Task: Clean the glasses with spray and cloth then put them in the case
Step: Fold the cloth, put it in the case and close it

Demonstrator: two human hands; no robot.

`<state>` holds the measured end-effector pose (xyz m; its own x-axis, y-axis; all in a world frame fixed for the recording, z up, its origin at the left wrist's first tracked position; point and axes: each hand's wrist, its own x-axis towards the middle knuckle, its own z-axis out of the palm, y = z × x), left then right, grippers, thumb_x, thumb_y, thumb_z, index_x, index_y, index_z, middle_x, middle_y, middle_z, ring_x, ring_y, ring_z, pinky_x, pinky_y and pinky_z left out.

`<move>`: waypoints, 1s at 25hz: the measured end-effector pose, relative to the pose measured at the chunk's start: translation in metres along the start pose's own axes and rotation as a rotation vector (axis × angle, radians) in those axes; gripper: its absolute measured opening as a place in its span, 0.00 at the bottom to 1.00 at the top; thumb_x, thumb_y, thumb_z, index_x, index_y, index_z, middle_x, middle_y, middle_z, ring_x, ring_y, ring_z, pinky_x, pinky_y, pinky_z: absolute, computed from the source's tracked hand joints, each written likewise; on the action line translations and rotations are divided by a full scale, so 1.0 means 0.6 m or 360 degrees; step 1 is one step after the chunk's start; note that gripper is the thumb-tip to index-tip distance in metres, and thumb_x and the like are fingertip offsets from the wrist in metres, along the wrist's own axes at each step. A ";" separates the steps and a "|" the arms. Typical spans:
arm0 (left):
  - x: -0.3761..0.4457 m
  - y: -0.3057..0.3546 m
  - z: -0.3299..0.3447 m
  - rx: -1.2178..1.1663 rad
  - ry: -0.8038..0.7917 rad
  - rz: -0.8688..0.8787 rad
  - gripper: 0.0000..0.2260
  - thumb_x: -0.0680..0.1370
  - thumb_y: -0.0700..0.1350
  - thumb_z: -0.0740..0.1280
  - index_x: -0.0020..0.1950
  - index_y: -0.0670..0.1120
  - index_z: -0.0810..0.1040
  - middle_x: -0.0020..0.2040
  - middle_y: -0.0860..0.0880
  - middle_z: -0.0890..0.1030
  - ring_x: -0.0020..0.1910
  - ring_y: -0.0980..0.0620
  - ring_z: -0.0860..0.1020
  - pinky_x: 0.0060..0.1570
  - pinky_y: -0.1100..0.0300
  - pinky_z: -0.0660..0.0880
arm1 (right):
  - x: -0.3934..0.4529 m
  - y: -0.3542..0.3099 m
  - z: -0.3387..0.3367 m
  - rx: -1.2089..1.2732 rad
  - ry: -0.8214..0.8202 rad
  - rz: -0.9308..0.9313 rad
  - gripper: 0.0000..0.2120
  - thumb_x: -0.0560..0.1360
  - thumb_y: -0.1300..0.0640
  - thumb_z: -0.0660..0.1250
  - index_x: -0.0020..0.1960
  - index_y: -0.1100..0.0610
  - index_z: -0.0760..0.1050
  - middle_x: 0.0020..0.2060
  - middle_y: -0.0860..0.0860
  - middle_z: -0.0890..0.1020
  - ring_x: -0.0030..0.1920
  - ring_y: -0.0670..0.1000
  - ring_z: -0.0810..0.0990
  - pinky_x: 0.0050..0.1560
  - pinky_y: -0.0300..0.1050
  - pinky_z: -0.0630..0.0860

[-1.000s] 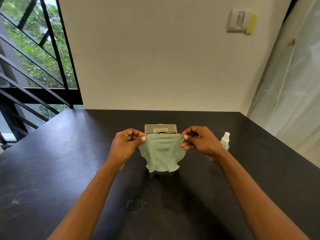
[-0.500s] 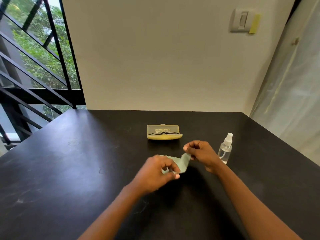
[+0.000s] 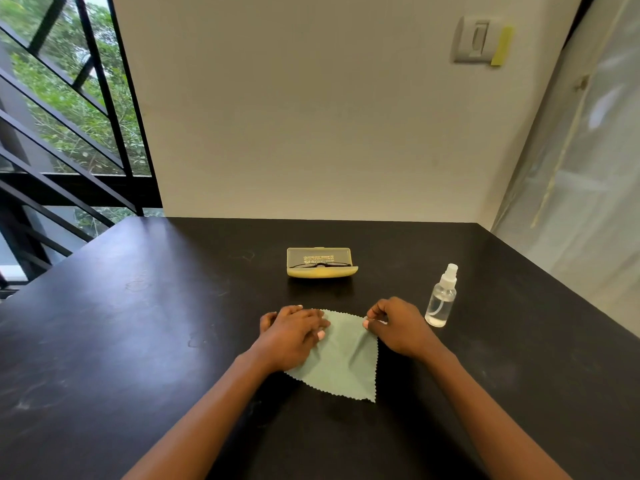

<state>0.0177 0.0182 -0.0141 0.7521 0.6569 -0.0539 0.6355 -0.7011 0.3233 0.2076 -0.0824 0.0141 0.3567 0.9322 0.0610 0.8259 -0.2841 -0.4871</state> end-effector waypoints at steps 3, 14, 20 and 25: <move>0.005 -0.005 0.006 0.0208 -0.0132 -0.0035 0.20 0.80 0.58 0.49 0.73 0.62 0.55 0.76 0.59 0.54 0.75 0.48 0.45 0.69 0.35 0.39 | -0.012 -0.017 0.003 -0.0306 -0.0193 0.0075 0.16 0.76 0.44 0.60 0.61 0.49 0.71 0.61 0.48 0.73 0.64 0.53 0.67 0.65 0.57 0.63; -0.024 -0.024 0.000 0.0283 -0.0079 -0.0373 0.26 0.78 0.64 0.45 0.75 0.61 0.47 0.77 0.57 0.47 0.75 0.43 0.43 0.67 0.33 0.37 | 0.005 -0.023 0.030 -0.0389 -0.0545 -0.0025 0.44 0.70 0.32 0.60 0.75 0.45 0.40 0.76 0.45 0.45 0.75 0.54 0.40 0.69 0.65 0.43; -0.036 -0.047 -0.009 0.0110 -0.0192 -0.0326 0.28 0.76 0.66 0.48 0.74 0.61 0.45 0.77 0.58 0.43 0.74 0.45 0.36 0.65 0.32 0.32 | 0.000 0.003 0.018 -0.0500 -0.0627 -0.0154 0.33 0.77 0.37 0.52 0.75 0.42 0.40 0.75 0.42 0.42 0.74 0.52 0.35 0.67 0.69 0.36; -0.034 -0.043 -0.015 0.0164 -0.0265 -0.0262 0.29 0.75 0.67 0.49 0.74 0.63 0.44 0.76 0.59 0.42 0.74 0.46 0.34 0.63 0.31 0.30 | -0.018 0.011 0.020 -0.0620 -0.0670 -0.0164 0.31 0.77 0.36 0.48 0.74 0.42 0.39 0.75 0.41 0.40 0.73 0.53 0.32 0.66 0.69 0.33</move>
<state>-0.0158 0.0255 -0.0129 0.6499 0.7158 -0.2554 0.7599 -0.6186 0.1999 0.2040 -0.0917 -0.0005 0.1275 0.9456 -0.2994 0.9753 -0.1744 -0.1355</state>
